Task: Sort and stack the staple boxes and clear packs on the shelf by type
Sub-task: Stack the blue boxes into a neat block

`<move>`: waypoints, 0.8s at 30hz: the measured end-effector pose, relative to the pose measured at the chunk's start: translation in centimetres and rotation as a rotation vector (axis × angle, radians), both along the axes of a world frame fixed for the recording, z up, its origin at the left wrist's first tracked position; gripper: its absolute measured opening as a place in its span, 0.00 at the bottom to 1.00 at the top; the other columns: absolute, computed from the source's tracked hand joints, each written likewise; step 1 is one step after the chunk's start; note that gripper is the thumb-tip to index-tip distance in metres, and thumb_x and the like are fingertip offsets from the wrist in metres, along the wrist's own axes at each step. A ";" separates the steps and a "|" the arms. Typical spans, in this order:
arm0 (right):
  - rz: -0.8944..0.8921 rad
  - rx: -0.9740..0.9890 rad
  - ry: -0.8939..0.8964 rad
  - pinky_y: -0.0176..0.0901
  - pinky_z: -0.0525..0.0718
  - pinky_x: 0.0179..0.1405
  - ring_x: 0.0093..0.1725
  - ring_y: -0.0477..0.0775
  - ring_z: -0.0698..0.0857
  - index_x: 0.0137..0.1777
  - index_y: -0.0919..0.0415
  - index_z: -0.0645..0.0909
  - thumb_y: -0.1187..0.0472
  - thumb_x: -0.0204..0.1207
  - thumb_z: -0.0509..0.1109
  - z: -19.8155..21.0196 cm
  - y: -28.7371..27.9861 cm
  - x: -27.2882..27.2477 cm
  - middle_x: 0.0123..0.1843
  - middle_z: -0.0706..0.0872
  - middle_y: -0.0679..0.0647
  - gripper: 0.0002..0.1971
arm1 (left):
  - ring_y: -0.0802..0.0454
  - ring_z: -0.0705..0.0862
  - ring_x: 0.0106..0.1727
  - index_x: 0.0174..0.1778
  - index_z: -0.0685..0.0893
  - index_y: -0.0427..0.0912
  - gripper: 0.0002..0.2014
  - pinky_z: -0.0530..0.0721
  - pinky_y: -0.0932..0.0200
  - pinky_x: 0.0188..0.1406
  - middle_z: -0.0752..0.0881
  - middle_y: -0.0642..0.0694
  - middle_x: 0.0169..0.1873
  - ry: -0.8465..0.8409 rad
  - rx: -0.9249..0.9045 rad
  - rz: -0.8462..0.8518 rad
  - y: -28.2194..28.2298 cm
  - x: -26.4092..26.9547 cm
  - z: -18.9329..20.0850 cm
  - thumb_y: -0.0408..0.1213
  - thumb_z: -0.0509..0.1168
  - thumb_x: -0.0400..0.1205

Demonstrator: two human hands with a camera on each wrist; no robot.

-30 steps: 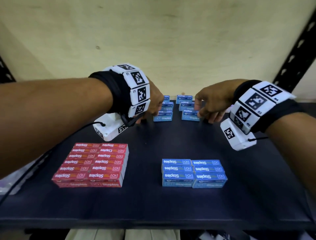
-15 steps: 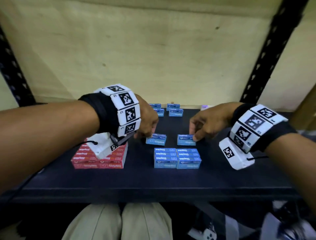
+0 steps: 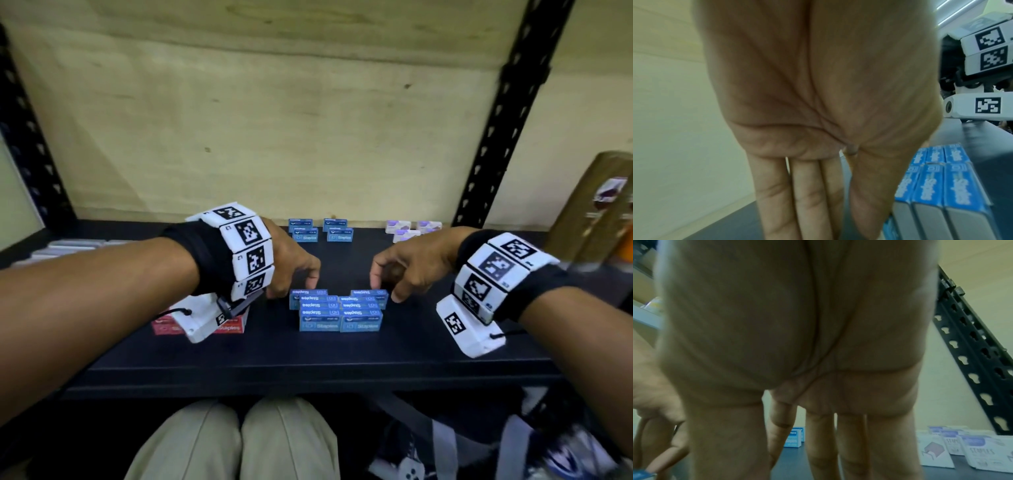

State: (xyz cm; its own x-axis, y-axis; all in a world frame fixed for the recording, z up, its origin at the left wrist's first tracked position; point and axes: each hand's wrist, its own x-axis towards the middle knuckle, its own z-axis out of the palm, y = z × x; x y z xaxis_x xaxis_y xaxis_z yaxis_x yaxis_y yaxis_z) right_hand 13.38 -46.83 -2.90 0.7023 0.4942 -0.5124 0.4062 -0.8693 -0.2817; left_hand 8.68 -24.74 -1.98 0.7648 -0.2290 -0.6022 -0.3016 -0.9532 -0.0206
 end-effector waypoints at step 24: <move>0.081 -0.133 -0.036 0.52 0.87 0.48 0.39 0.58 0.83 0.57 0.47 0.83 0.60 0.78 0.74 0.3 2.4 0.1 0.39 0.88 0.52 0.10 | 0.43 0.89 0.54 0.65 0.68 0.65 0.17 0.87 0.48 0.52 0.89 0.38 0.53 0.032 0.013 -0.008 -0.8 -0.5 0.2 0.41 0.63 0.86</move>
